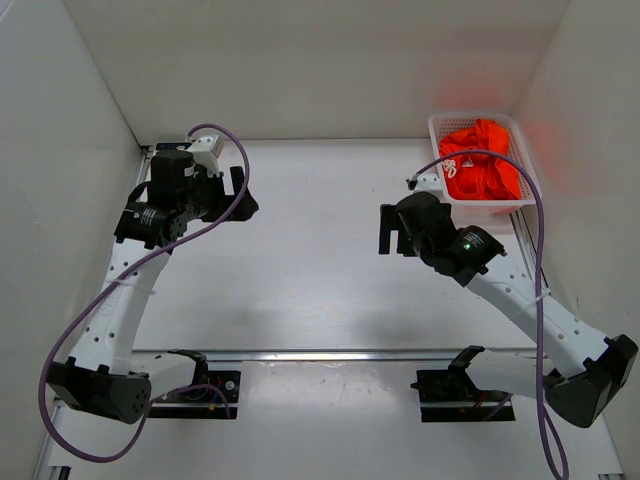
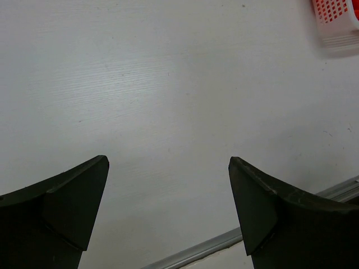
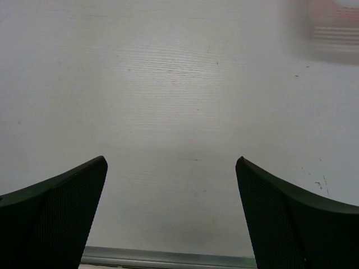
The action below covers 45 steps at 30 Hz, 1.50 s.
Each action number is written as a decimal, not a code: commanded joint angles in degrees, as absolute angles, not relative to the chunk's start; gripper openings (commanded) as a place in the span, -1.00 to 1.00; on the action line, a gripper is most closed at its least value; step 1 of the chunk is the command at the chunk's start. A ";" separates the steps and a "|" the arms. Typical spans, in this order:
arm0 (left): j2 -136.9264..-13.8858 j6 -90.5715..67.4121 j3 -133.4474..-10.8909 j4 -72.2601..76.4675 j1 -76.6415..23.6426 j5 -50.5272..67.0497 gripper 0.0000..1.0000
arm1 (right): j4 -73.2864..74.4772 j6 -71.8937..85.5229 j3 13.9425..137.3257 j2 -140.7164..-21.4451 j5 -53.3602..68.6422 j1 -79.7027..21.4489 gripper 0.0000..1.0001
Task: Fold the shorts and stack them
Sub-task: Grab the shorts from the pile
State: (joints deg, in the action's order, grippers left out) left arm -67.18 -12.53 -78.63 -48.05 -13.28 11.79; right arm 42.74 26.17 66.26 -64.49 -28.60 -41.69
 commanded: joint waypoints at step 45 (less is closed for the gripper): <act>-85.78 -16.35 -85.78 -48.16 -13.27 8.61 1.00 | 40.69 27.59 144.23 -150.38 -7.48 8.09 0.55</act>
State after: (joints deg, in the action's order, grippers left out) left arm -86.06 -16.14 -83.00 -48.23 -13.26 9.43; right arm 43.48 26.79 142.87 -150.34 -8.36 7.86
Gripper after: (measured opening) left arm 0.996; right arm 0.802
